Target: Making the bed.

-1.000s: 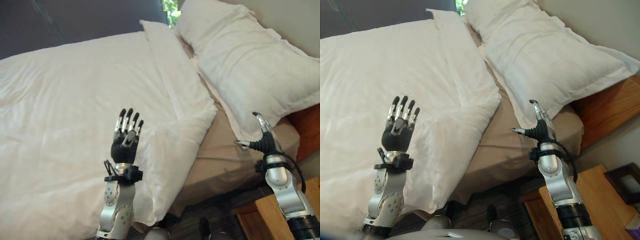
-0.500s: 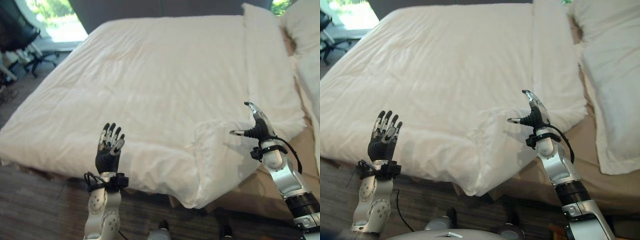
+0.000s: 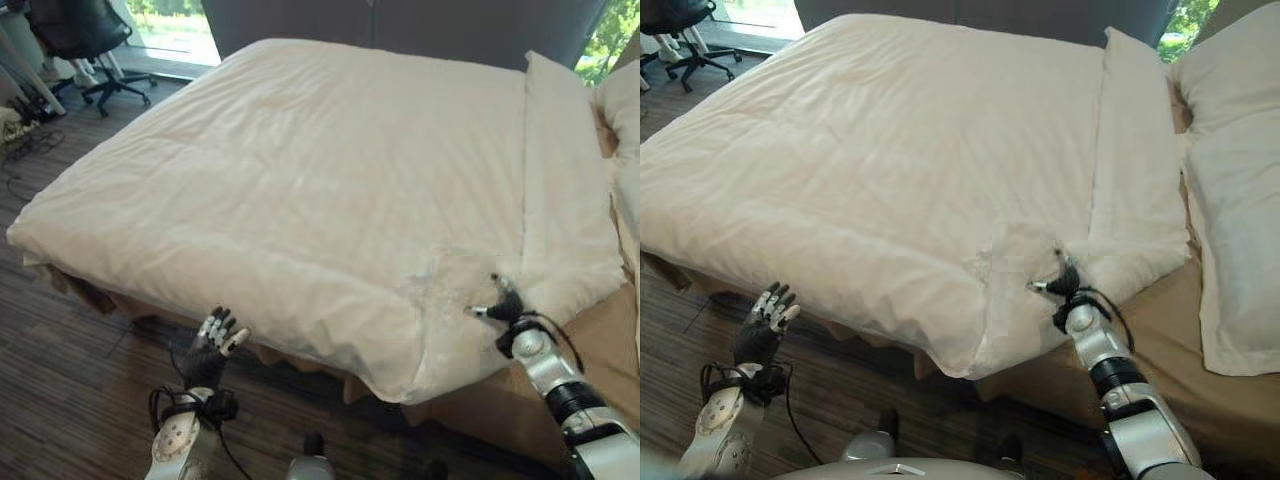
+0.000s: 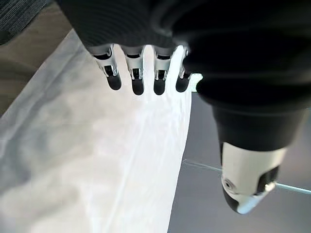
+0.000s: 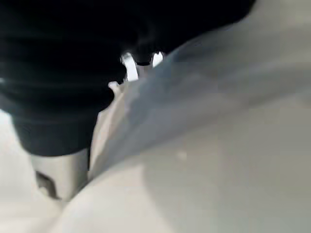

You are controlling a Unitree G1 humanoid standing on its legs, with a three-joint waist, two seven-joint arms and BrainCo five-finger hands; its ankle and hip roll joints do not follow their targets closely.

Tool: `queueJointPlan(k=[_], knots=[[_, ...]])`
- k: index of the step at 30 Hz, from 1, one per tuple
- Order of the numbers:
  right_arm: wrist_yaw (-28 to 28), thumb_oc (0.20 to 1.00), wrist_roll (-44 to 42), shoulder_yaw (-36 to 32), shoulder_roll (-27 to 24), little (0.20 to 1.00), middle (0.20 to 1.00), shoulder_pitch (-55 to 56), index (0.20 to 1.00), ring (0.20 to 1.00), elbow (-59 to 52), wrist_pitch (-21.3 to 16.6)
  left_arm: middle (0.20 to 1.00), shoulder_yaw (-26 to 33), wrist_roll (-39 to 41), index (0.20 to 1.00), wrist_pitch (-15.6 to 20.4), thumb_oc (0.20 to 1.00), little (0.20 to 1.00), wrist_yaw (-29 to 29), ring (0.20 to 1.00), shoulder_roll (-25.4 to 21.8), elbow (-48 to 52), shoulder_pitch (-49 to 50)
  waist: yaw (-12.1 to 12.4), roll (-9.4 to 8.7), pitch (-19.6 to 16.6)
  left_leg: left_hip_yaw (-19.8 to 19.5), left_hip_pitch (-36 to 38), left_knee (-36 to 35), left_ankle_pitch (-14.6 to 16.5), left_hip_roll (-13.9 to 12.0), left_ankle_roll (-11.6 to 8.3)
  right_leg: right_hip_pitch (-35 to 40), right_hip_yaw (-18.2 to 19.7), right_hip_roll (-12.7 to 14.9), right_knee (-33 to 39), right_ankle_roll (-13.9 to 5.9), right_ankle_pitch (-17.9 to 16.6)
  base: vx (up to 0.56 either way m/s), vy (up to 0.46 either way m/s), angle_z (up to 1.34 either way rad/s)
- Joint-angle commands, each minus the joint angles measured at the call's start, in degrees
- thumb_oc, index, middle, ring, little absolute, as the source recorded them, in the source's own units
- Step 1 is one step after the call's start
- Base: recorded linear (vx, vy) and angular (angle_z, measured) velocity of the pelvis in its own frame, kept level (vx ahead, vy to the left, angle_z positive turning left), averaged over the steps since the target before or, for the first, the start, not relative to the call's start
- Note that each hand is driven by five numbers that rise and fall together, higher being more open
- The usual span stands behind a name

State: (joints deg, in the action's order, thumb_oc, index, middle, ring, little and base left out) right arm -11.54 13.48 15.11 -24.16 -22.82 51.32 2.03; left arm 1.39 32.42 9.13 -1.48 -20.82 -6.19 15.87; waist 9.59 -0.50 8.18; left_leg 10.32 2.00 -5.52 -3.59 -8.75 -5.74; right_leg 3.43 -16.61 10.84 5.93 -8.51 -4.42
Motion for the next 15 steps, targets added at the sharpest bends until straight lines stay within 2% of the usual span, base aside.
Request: queueJointPlan(k=[1, 6, 11, 15], knots=[[2.6, 0.200, -1.8, 4.0, 2.8, 0.200, 0.200, -3.2, 0.200, 0.200, 6.8, 0.5, 1.000, -1.4, -1.9, 1.000, 2.2, 1.000, 1.000, -1.6, 1.000, -1.2, 1.5, -3.3, 1.0, -0.69, 0.3, -2.2, -2.0, 0.5, -1.6, -1.5, -1.62, -0.6, -0.8, -0.2, -0.9, 0.29, 1.4, 0.00, 0.032, 0.00], [2.6, 0.200, -1.9, 3.9, 2.8, 0.200, 0.200, -2.5, 0.200, 0.200, 8.7, 0.0, 1.000, -2.8, -1.9, 1.000, 2.4, 1.000, 1.000, -2.0, 1.000, -1.4, 0.9, -4.1, 0.9, -0.73, 0.3, -2.3, -2.2, 0.5, -1.6, -1.3, -1.64, -0.6, -0.7, 0.1, -0.9, -0.07, 1.2, -0.01, 0.019, 0.00], [1.9, 0.200, -1.6, 0.5, -1.9, 0.200, 0.200, 2.9, 0.200, 0.200, 0.1, -1.0, 1.000, -1.1, -1.5, 1.000, 2.4, 1.000, 1.000, -1.6, 1.000, -0.7, 0.5, -3.1, -0.7, -1.44, 0.6, -1.9, -1.5, 0.5, -1.3, -1.3, -1.56, -0.2, -0.6, 0.4, -0.9, -0.29, 0.9, -0.02, 0.019, 0.00], [2.1, 0.200, 0.6, -8.2, -6.9, 0.200, 0.200, 16.3, 0.200, 0.200, -13.9, -1.3, 1.000, 1.8, -1.7, 1.000, 1.5, 1.000, 1.000, -1.4, 1.000, 1.1, 0.0, -1.0, -3.9, -2.58, 0.7, -0.8, -0.7, 0.5, -0.5, -1.3, -1.32, -0.5, 0.1, 0.6, -0.9, -0.63, 0.4, -0.02, 0.034, 0.00]])
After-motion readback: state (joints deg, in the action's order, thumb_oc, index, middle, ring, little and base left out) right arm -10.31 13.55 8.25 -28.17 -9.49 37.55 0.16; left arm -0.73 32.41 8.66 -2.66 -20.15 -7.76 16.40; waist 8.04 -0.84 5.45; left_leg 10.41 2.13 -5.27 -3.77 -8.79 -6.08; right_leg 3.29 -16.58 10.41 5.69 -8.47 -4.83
